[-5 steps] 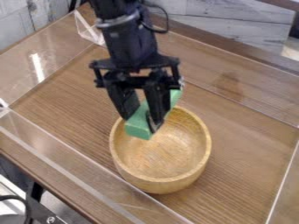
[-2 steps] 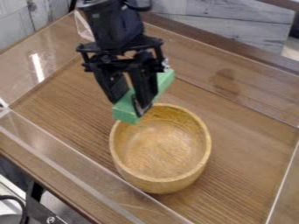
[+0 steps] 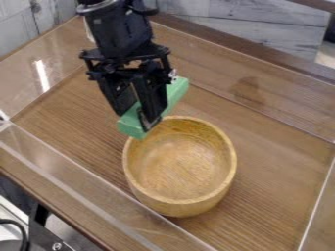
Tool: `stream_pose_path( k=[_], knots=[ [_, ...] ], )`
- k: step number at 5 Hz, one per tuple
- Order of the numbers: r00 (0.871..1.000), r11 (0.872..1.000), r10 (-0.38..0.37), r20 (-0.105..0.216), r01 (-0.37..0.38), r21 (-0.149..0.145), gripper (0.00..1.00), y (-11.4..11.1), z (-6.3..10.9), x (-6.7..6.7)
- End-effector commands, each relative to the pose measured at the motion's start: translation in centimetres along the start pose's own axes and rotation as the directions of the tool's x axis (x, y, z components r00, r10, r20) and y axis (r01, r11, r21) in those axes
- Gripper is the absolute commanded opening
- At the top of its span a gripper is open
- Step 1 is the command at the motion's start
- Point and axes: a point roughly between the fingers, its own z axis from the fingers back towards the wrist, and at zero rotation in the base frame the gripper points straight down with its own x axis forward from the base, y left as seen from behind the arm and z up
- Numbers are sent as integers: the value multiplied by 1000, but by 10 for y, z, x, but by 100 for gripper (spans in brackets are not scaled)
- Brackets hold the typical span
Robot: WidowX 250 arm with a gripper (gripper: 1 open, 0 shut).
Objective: Remove the green block from inside the brown bowl and put it on the table
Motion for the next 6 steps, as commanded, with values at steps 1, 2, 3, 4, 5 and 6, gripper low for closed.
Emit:
stream_pose_path(
  k=[1, 2, 3, 4, 5, 6],
  knots=[
    [999, 1000, -26, 40, 25, 13, 0, 6, 5, 6],
    [998, 999, -37, 43, 36, 14, 0, 10, 1, 8],
    [998, 999, -44, 46, 44, 14, 0, 15, -2, 9],
    [998, 999, -52, 47, 51, 14, 0, 18, -5, 10],
    [997, 998, -56, 49, 56, 12, 0, 21, -7, 11],
    [997, 998, -61, 50, 61, 10, 0, 24, -10, 12]
  ],
)
